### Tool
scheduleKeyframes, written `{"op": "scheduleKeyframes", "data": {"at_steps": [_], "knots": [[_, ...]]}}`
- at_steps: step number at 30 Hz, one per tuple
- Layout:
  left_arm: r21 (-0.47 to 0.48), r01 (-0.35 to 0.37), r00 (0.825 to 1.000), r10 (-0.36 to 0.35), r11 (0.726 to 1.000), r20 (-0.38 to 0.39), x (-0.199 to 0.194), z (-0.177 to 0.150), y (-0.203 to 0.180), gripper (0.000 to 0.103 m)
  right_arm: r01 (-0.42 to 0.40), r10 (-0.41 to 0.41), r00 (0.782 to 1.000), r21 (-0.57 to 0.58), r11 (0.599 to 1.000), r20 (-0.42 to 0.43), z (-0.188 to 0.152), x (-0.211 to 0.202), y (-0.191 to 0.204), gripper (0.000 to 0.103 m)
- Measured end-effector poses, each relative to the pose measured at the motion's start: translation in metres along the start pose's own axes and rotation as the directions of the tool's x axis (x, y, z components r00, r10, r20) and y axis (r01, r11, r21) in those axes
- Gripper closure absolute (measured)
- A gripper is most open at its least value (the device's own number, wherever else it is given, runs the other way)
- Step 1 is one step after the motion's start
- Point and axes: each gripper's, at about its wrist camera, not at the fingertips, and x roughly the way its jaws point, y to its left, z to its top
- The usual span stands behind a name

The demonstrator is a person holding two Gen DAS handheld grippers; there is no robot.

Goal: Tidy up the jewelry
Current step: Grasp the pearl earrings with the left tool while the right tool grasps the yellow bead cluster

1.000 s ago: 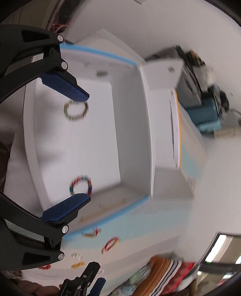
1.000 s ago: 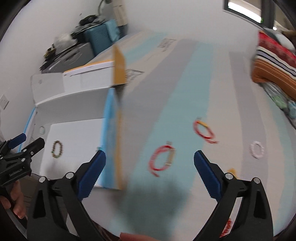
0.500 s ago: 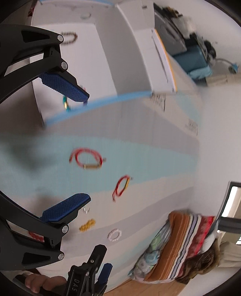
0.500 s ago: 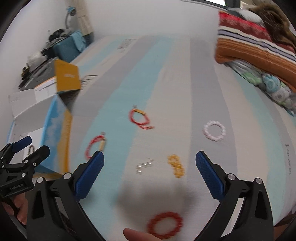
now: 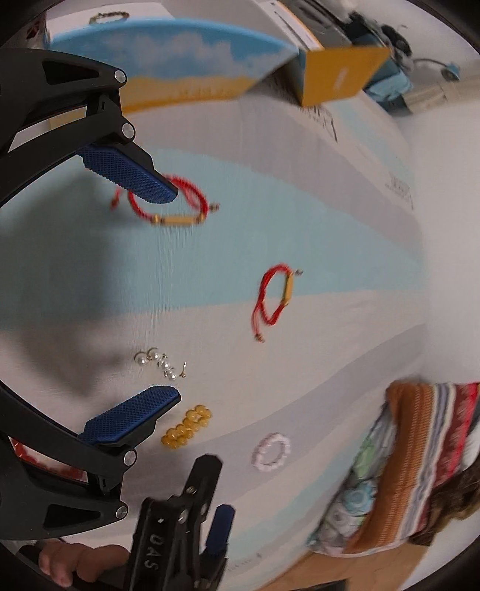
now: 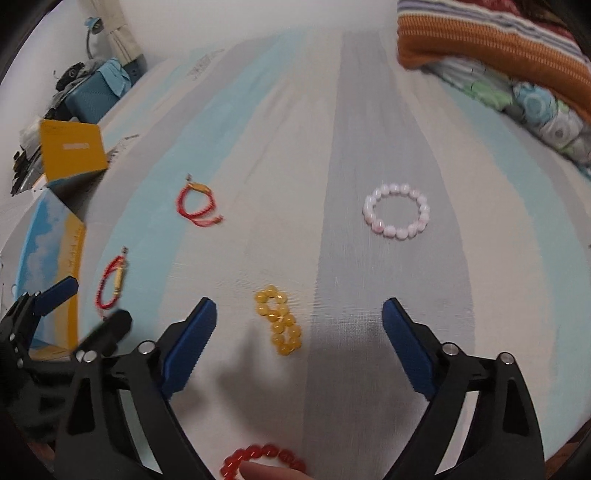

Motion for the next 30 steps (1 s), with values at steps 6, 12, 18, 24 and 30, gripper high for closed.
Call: {"op": "scheduleKeyframes", "data": {"at_steps": [6,12,18,24,30], "knots": [[0.059,-0.037,0.999,0.039,0.998,-0.031,0.037,-0.007,-0.021,0.006,-0.028,0.028,0.998,0.005,1.0,-0.063,-0.002,0.042,-0.009,0.028],[0.085,-0.029,0.998,0.034,0.996,-0.059,0.065,-0.01,-0.031,0.007,-0.013,0.011,0.996,-0.021,1.0,-0.092,-0.003,0.06,-0.004,0.034],[0.101,-0.033,0.999,0.037,0.994,-0.037,0.071,-0.014,-0.038,0.009,0.044,-0.048,0.995,-0.04,0.998,-0.085,-0.006,0.063,-0.001,0.055],[0.123,0.0,0.999,0.004,0.992,-0.036,0.066,-0.015,-0.045,0.033,0.057,-0.058,0.996,-0.015,0.998,-0.072,-0.007,0.063,-0.006,0.078],[0.158,0.037,0.999,-0.031,0.987,-0.041,0.06,-0.02,-0.055,0.066,0.058,-0.057,0.996,0.01,0.998,-0.07,-0.005,0.062,-0.011,0.093]]}}
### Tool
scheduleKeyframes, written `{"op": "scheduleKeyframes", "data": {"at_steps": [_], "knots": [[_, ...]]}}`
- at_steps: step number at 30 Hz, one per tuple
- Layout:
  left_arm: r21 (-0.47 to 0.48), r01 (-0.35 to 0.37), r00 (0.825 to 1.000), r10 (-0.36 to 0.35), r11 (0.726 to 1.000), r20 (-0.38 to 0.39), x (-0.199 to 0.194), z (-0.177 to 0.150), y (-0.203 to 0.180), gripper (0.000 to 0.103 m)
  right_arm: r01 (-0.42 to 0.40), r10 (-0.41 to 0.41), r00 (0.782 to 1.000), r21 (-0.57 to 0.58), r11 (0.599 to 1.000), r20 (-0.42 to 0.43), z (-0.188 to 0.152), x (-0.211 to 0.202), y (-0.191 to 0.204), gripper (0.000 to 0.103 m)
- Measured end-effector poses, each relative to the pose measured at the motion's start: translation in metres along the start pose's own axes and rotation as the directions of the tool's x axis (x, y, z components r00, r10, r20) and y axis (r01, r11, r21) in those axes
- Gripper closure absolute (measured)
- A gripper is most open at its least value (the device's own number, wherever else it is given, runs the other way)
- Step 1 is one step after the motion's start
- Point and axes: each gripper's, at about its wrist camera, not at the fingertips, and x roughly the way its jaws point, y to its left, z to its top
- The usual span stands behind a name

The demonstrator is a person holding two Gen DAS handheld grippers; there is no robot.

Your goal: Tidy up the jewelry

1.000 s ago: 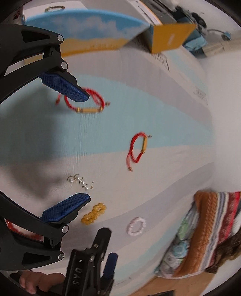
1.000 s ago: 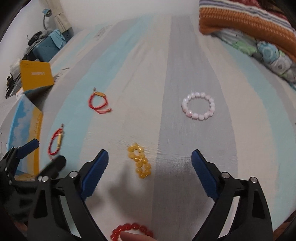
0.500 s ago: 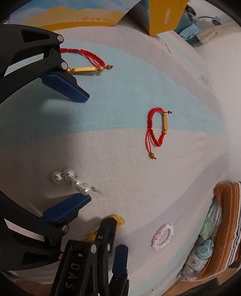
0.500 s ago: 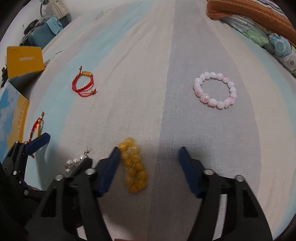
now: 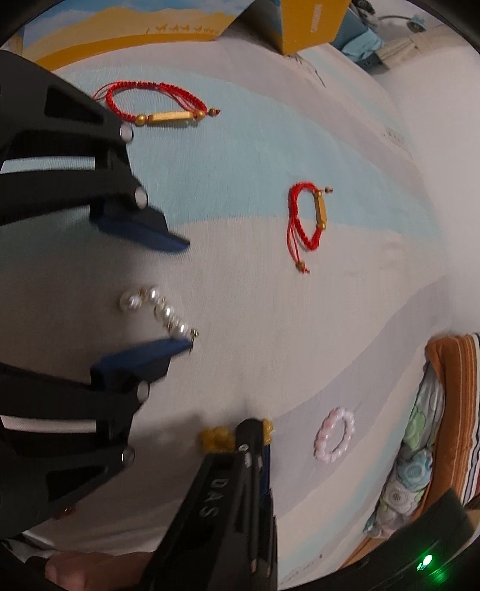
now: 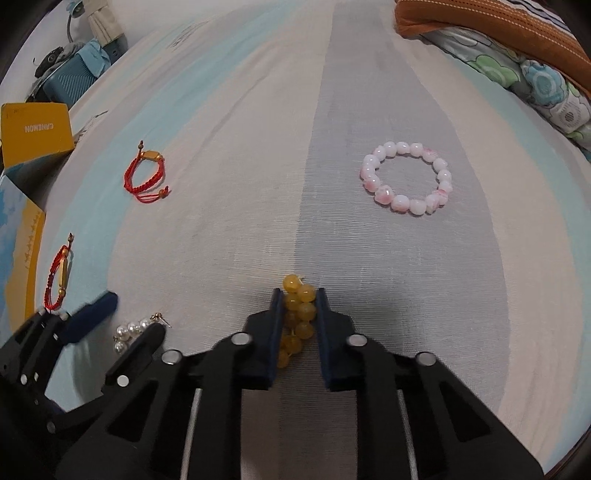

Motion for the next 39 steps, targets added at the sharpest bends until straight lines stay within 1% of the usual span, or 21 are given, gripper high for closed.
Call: {"op": "scheduleKeyframes", "data": {"at_steps": [1,2,3,4,10,17,23,25,29,31,33,35,39], "knots": [[0.002,0.011,1.0,-0.011,1.0,-0.003,-0.001,0.0,-0.001,0.076,-0.005,0.005,1.0,0.004,1.0,0.0,0.0,0.0,-0.001,0.093],[0.003,0.017,1.0,-0.017,1.0,-0.006,-0.001,0.0,-0.001,0.079,-0.008,0.008,1.0,0.007,1.0,0.001,0.001,0.0,-0.001,0.094],[0.002,0.022,1.0,-0.022,1.0,-0.008,-0.002,0.0,-0.001,0.088,-0.01,0.01,1.0,0.01,1.0,0.001,0.001,0.0,-0.001,0.094],[-0.003,0.025,1.0,-0.025,1.0,-0.008,-0.003,0.0,0.0,0.092,-0.012,0.012,1.0,0.014,1.0,0.002,0.0,-0.001,-0.002,0.094],[-0.026,0.062,0.998,-0.062,0.998,-0.007,-0.011,0.0,0.004,0.092,-0.016,0.016,1.0,0.016,1.0,0.017,-0.001,-0.008,-0.002,0.094],[-0.041,0.068,0.998,-0.068,0.997,0.002,-0.017,0.003,0.008,0.092,-0.033,0.032,0.998,0.006,0.999,0.05,-0.002,-0.02,-0.001,0.094],[-0.055,0.059,0.998,-0.059,0.997,-0.007,-0.026,0.011,0.012,0.092,-0.057,0.056,0.996,0.015,0.998,0.069,-0.001,-0.033,-0.004,0.094],[-0.064,0.07,0.997,-0.072,0.995,-0.015,-0.03,0.014,0.015,0.092,-0.049,0.048,0.996,0.009,0.999,0.081,-0.001,-0.04,-0.001,0.094],[-0.098,0.046,0.999,-0.048,0.994,-0.015,-0.037,0.017,0.025,0.092,-0.059,0.058,0.994,0.012,0.998,0.095,0.0,-0.053,0.0,0.094],[-0.113,0.016,1.0,-0.018,0.993,-0.012,-0.043,0.019,0.028,0.092,-0.062,0.06,0.993,0.017,0.998,0.097,0.001,-0.058,0.0,0.094],[-0.125,0.008,1.0,-0.01,0.992,-0.016,-0.048,0.021,0.031,0.092,-0.06,0.057,0.993,0.023,0.998,0.106,0.003,-0.066,0.0,0.094],[-0.133,-0.014,1.0,0.012,0.991,-0.012,-0.056,0.023,0.034,0.092,-0.057,0.054,0.992,0.024,0.998,0.113,0.004,-0.071,0.001,0.094],[-0.162,-0.023,1.0,0.021,0.987,-0.012,-0.07,0.027,0.045,0.092,-0.055,0.052,0.991,0.021,0.998,0.121,0.006,-0.083,0.005,0.094]]}}
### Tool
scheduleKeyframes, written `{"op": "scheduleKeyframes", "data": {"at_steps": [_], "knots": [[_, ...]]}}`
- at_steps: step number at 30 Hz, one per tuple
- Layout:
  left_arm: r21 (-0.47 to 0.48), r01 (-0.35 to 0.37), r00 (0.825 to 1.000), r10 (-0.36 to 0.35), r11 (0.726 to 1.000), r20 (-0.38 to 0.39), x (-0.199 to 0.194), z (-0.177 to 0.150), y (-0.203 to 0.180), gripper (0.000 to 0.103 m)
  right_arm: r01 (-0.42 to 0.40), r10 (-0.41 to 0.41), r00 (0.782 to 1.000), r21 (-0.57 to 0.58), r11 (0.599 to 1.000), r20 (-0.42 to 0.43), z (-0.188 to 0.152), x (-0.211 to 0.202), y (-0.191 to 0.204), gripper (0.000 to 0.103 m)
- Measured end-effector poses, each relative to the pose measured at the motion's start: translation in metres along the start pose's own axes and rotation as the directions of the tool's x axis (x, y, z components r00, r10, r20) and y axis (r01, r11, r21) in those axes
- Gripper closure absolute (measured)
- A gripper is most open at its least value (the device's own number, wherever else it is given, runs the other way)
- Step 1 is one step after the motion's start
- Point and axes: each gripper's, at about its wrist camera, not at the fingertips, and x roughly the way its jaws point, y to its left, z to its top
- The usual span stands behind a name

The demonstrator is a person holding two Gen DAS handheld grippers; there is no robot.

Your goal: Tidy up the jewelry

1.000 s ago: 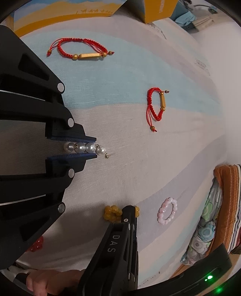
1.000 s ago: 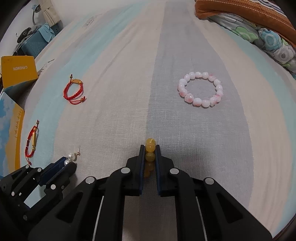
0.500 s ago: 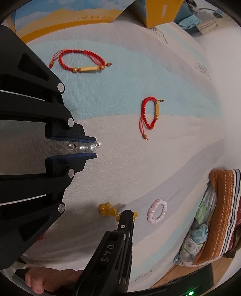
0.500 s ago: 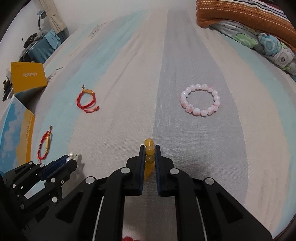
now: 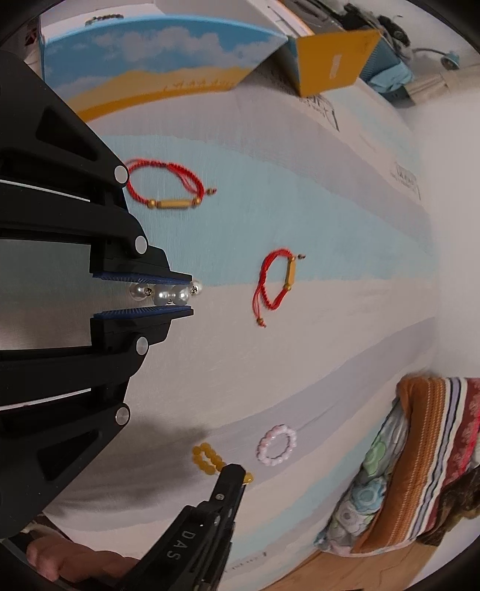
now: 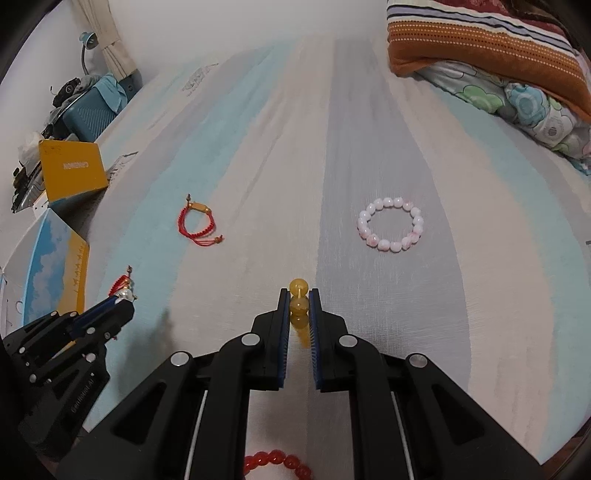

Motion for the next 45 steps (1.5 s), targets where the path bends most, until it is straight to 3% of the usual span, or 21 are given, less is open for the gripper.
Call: {"op": "scheduleKeyframes", "data": {"at_steps": [13,24,37,45], "knots": [[-0.05,-0.033,0.999,0.033,0.998,0.005,-0.038,0.019,0.029,0.092,0.037,-0.037,0.999,-0.027,0.999,0.027,0.008,-0.04,0.026,0.094],[-0.075,-0.065,0.997,0.068,0.995,0.034,-0.079,0.019,0.056,0.092,0.017,-0.015,0.998,-0.043,0.999,0.053,0.014,-0.065,0.065,0.094],[-0.156,-0.131,0.989,0.14,0.979,0.047,-0.112,0.001,0.129,0.092,-0.035,0.042,0.997,-0.11,0.993,0.06,0.014,-0.072,0.149,0.094],[-0.215,-0.179,0.98,0.194,0.96,0.048,-0.13,-0.018,0.188,0.092,-0.085,0.098,0.993,-0.19,0.978,0.06,0.011,-0.075,0.221,0.094]]}}
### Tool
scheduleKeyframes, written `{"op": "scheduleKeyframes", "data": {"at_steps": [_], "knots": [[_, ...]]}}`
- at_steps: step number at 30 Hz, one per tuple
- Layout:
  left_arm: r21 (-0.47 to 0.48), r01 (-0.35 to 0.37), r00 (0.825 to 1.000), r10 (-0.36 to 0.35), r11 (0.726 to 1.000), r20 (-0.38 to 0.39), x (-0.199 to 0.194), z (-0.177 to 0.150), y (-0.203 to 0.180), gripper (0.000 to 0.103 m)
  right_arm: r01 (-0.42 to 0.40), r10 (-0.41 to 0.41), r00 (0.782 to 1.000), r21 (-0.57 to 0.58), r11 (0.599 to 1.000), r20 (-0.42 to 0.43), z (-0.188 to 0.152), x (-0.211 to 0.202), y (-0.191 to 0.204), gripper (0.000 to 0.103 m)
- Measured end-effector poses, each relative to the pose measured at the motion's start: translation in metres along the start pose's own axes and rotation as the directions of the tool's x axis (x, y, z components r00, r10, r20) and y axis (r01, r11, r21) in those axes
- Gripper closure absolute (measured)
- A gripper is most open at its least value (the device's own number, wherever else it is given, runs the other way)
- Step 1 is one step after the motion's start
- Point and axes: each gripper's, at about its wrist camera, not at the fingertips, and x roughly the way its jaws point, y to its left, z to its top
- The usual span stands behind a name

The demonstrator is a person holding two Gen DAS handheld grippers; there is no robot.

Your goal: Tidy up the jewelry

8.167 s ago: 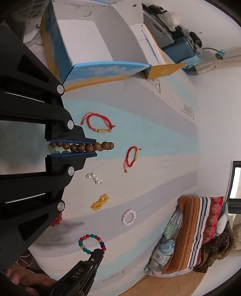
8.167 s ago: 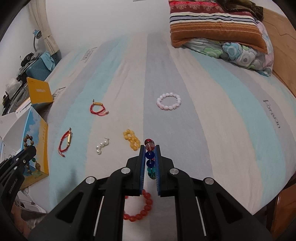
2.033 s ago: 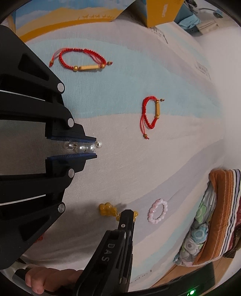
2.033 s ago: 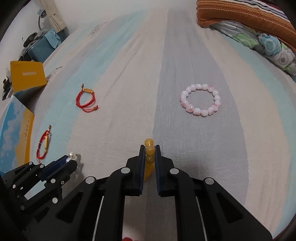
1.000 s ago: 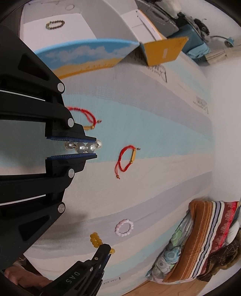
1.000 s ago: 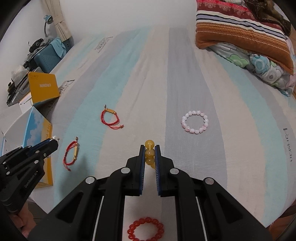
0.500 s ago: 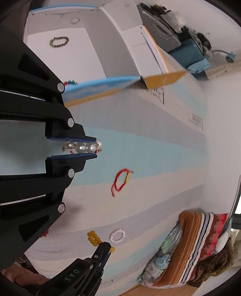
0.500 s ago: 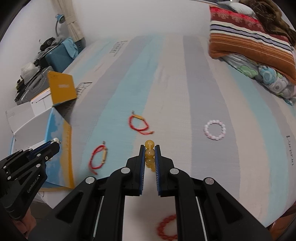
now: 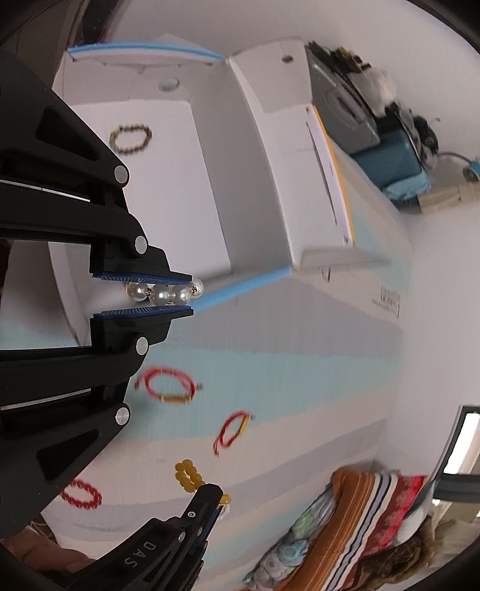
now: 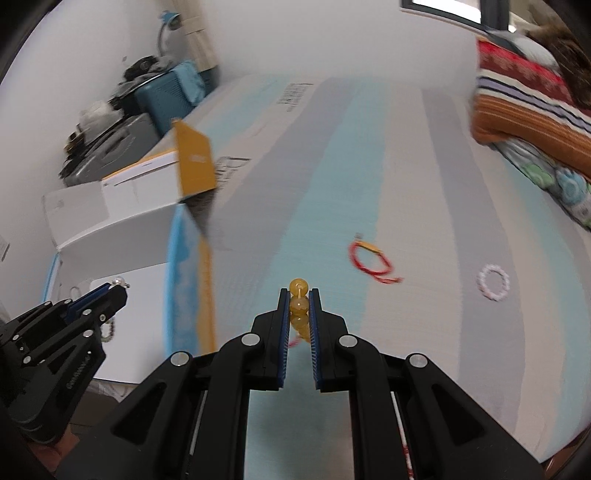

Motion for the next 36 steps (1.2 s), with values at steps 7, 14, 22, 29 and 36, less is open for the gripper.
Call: {"op": "scheduleKeyframes", "data": {"at_steps": [7,14,22,29,36], "knots": [[-0.071,-0.048,0.999,0.047,0.996,-0.016,0.0,-0.009,0.064,0.092,-0.053,0.053,0.999,-0.085,0.995,0.005,0.005,0.003,0.075,0.094],[-0.131,-0.095,0.995,0.09,0.987,-0.046,0.004,-0.023,0.127,0.092,-0.092,0.09,0.996,-0.141,0.986,-0.023,0.003,0.016,0.134,0.094],[-0.202,-0.127,0.985,0.099,0.971,-0.142,0.036,-0.043,0.179,0.092,-0.123,0.105,0.989,-0.18,0.976,-0.107,-0.011,0.054,0.176,0.094],[-0.233,-0.137,0.964,0.076,0.963,-0.253,0.066,-0.062,0.204,0.092,-0.127,0.086,0.97,-0.172,0.977,-0.226,-0.025,0.097,0.19,0.094],[-0.219,-0.143,0.958,0.079,0.965,-0.276,0.075,-0.068,0.206,0.092,-0.127,0.076,0.958,-0.17,0.977,-0.278,-0.034,0.116,0.192,0.094]]}}
